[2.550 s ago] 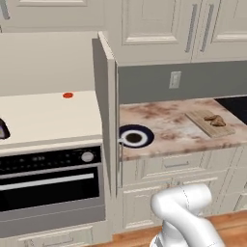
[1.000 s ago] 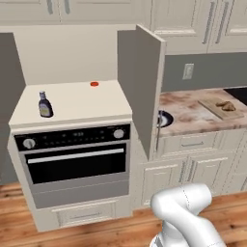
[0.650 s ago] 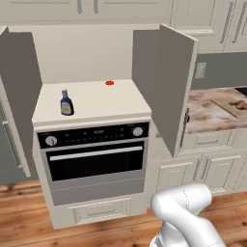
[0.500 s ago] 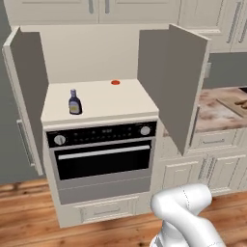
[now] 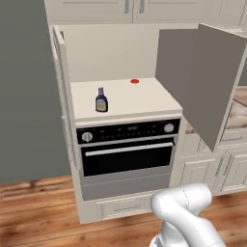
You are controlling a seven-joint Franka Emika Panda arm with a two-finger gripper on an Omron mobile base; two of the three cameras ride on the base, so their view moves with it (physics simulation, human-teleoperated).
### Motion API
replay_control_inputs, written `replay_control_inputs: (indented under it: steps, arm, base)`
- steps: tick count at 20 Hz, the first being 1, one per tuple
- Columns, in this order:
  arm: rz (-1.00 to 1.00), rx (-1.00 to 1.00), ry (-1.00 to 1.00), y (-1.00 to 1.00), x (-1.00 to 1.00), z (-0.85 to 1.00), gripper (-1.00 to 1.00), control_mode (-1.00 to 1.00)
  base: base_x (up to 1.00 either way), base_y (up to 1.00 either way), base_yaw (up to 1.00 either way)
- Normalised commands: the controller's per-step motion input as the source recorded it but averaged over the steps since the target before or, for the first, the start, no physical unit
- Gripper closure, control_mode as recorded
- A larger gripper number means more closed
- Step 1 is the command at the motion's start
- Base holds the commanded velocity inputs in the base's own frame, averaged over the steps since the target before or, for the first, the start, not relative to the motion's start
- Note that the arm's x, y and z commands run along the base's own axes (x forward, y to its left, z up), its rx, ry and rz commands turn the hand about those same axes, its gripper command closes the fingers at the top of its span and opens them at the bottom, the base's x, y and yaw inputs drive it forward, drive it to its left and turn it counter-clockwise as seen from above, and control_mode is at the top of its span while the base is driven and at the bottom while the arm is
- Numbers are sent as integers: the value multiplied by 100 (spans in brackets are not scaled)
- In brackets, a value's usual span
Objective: Pick the chicken drumstick from the plate and place it on the cutting board. Then pick the condiment bottle from the cabinet and place it next to the cutting board.
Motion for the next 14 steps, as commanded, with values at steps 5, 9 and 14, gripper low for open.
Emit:
replay_control_inputs:
  steps: [5, 9, 14]
  arm:
    - [0, 0, 0, 0, 0, 0, -100, 100]
    - [0, 0, 0, 0, 0, 0, -100, 100]
    - [0, 0, 0, 0, 0, 0, -100, 100]
  base:
    - [-20, 56, 0]
    - [-19, 51, 0]
    - [-5, 28, 0]
